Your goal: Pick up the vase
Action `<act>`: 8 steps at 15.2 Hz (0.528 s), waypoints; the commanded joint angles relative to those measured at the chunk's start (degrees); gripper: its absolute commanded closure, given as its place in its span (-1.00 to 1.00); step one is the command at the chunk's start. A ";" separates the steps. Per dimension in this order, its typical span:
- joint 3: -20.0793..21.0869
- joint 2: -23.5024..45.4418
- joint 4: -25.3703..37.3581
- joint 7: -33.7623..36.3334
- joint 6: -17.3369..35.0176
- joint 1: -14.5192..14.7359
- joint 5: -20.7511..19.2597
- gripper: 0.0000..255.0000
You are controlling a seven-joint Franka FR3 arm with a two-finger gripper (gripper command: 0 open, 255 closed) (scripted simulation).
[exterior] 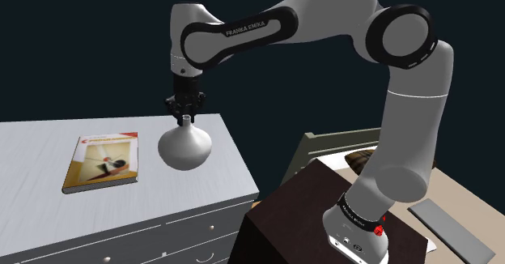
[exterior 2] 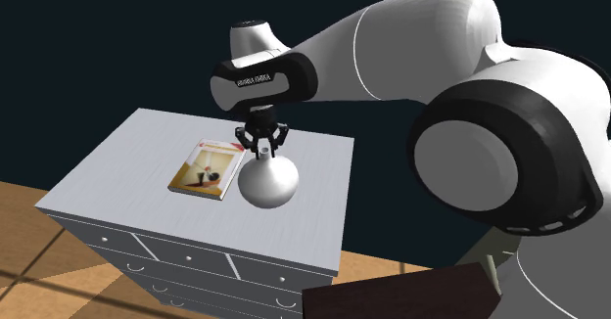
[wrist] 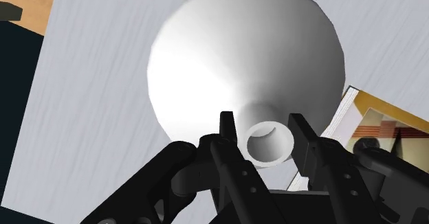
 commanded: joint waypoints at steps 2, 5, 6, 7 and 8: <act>0.14 -0.87 1.29 -0.15 -2.06 -0.08 0.32 1.00; 0.26 -1.61 2.61 -0.25 -4.09 -0.14 0.61 1.00; 0.30 -1.84 3.08 -0.28 -4.77 -0.16 0.70 1.00; 0.34 -2.05 3.57 -0.31 -5.46 -0.17 0.78 1.00; 0.37 -2.26 4.07 -0.34 -6.15 -0.18 0.86 1.00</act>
